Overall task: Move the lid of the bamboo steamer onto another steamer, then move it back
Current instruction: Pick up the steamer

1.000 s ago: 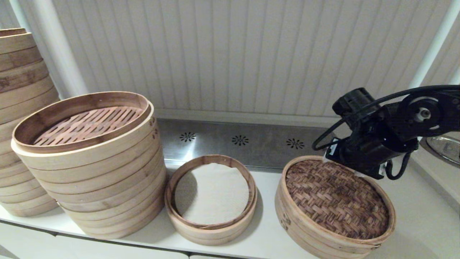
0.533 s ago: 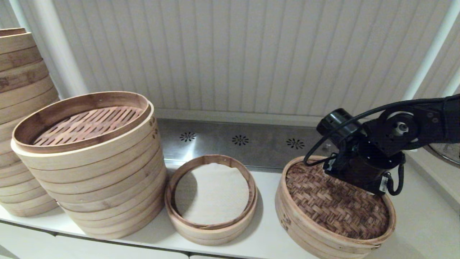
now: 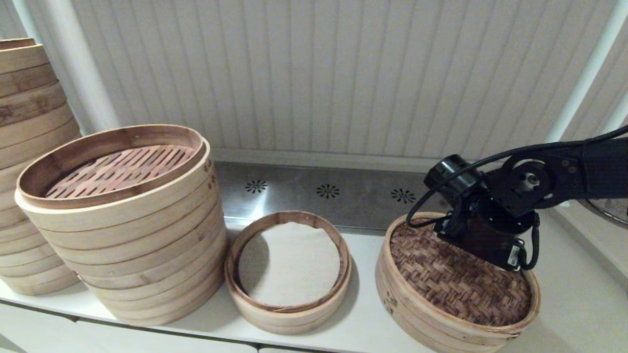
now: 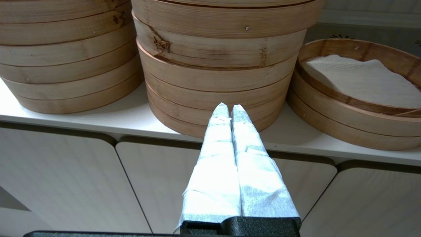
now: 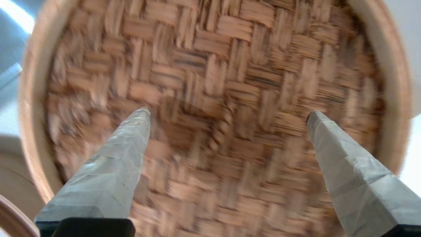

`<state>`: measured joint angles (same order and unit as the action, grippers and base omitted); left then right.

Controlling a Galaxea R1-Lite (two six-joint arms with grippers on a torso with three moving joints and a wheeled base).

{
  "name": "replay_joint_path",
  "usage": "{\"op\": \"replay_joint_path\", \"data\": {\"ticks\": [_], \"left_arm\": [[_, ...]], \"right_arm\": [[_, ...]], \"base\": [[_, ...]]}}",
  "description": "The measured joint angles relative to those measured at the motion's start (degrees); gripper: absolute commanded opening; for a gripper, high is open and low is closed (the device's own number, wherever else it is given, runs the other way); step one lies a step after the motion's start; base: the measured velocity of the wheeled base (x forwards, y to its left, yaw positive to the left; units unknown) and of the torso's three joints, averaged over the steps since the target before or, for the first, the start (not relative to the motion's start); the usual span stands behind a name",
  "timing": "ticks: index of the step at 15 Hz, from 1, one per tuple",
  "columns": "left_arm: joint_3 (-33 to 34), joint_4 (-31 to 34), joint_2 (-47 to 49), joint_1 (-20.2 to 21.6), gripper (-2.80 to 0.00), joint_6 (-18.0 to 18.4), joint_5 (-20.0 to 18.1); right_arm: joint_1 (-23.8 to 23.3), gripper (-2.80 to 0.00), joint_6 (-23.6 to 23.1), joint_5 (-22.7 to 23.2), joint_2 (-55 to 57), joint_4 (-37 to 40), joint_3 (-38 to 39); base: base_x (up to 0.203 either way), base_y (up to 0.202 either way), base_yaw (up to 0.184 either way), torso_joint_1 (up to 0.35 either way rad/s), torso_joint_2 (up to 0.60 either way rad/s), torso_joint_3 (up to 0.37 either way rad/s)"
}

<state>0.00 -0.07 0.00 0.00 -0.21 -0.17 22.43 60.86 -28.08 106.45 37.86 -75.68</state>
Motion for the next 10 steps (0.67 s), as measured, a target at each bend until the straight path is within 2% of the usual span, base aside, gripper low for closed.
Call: {"op": "replay_joint_path", "data": {"ticks": [4, 10], "left_arm": [[0.0, 0.0, 0.0, 0.0, -2.8, 0.0, 0.0], [0.0, 0.0, 0.0, 0.0, -2.8, 0.0, 0.0]], "right_arm": [[0.4, 0.0, 3.6, -2.8, 1.5, -0.6, -0.4], [1.2, 0.0, 4.2, -3.3, 3.1, -1.8, -0.3]], "base": [[0.0, 0.0, 0.0, 0.0, 0.0, 0.0], [0.0, 0.0, 0.0, 0.0, 0.0, 0.0]]}}
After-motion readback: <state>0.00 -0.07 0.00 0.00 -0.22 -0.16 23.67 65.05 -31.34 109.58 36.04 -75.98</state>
